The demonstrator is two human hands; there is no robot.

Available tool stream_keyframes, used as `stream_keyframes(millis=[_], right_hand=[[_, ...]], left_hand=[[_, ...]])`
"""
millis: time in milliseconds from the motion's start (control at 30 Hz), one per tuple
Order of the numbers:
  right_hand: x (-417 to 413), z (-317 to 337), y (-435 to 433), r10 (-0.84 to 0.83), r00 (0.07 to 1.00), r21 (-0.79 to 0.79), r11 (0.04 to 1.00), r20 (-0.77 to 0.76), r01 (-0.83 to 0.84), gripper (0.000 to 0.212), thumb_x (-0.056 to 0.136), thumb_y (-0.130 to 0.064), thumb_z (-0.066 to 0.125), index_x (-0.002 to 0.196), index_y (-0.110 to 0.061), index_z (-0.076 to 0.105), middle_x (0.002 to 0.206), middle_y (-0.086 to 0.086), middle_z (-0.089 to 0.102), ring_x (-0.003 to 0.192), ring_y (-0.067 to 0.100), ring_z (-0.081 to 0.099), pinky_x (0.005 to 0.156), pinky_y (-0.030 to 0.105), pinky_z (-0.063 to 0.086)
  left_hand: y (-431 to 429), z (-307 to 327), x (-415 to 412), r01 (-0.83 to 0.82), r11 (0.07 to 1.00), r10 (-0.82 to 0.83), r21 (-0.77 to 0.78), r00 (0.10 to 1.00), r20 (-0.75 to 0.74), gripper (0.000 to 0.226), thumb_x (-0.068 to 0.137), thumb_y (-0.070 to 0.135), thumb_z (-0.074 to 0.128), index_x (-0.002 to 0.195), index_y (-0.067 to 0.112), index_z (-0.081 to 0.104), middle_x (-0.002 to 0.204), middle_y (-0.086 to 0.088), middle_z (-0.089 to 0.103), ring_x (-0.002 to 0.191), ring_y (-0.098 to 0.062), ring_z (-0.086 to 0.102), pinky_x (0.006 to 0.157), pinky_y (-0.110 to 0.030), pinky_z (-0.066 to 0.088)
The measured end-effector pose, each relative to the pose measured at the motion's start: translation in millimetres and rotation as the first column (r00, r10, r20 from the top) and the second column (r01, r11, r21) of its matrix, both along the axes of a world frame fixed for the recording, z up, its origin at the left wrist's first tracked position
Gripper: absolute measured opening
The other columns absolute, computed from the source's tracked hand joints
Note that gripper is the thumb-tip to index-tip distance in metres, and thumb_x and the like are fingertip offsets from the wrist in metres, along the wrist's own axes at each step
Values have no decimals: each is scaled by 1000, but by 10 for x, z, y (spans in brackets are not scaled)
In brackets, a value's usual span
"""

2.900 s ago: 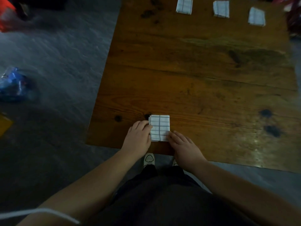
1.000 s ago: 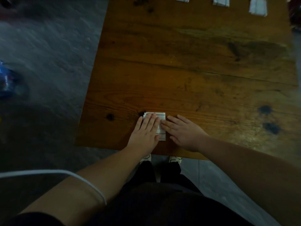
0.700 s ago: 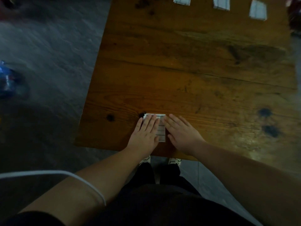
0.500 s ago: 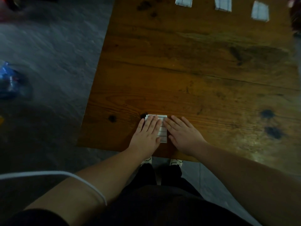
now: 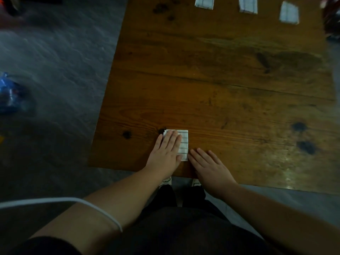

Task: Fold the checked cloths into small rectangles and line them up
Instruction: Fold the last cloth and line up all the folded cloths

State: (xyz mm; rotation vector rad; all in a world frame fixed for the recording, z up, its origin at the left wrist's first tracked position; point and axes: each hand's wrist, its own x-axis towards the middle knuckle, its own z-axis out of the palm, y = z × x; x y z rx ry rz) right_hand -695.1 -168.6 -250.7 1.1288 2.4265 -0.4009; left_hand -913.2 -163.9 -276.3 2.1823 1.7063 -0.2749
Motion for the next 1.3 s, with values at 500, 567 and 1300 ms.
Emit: stream_keyframes(millis=[500, 567, 1300], right_hand=[[-463, 104, 452, -124, 992, -37, 992, -16, 123, 60, 108, -39, 17, 163, -20, 0, 171, -3, -5, 156, 15, -11, 127, 44, -3], [-404, 92, 297, -114, 993, -62, 992, 3, 114, 61, 107, -40, 16, 162, -20, -3, 170, -3, -7, 156, 15, -14, 127, 45, -4], [-877, 258, 504, -985, 63, -496, 135, -159, 858, 39, 96, -11, 59, 134, -16, 55, 101, -3, 59, 90, 14, 55, 69, 25, 42]], left_hand=[[33, 21, 31, 14, 999, -16, -44, 999, -52, 72, 107, 47, 20, 159, 13, -17, 165, -9, -26, 152, -27, -25, 123, -48, -15], [14, 11, 33, 7, 1000, -8, -26, 999, -39, 69, 108, 46, 16, 159, 14, -16, 166, -10, -24, 152, -27, -25, 123, -47, -16], [-8, -40, 13, -17, 1000, 17, -6, 1000, 16, 72, 107, 49, 18, 160, 12, -13, 169, -9, -16, 154, -26, -19, 124, -47, -13]])
